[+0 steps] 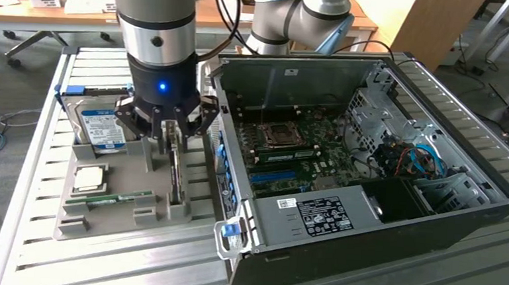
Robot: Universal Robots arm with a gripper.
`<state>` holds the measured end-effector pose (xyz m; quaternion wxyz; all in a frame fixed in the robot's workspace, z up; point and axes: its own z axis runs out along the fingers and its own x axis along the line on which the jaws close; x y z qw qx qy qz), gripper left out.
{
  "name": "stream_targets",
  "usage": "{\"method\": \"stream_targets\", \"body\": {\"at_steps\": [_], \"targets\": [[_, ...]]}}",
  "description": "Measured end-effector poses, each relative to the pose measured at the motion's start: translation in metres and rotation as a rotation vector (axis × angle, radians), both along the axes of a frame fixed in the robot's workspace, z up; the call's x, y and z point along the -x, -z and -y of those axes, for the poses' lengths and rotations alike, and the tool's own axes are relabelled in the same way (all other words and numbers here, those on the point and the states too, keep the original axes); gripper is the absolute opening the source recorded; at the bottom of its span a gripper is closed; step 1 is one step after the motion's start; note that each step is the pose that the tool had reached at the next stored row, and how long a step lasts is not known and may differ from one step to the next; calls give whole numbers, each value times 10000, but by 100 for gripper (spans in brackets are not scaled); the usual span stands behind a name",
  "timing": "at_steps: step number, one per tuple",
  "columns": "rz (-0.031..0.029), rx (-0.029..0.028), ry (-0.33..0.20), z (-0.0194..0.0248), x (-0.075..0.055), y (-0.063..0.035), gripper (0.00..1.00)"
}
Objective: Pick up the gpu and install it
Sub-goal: 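Pick up the gpu and move the gpu toward the slot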
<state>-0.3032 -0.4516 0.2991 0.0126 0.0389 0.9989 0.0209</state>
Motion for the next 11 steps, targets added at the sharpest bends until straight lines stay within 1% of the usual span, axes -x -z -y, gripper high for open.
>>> {"method": "stream_targets", "body": {"at_steps": [3, 11], "targets": [[0, 1, -1, -2, 3, 38, 42], [0, 0, 1, -9, 4, 178, 42]]}}
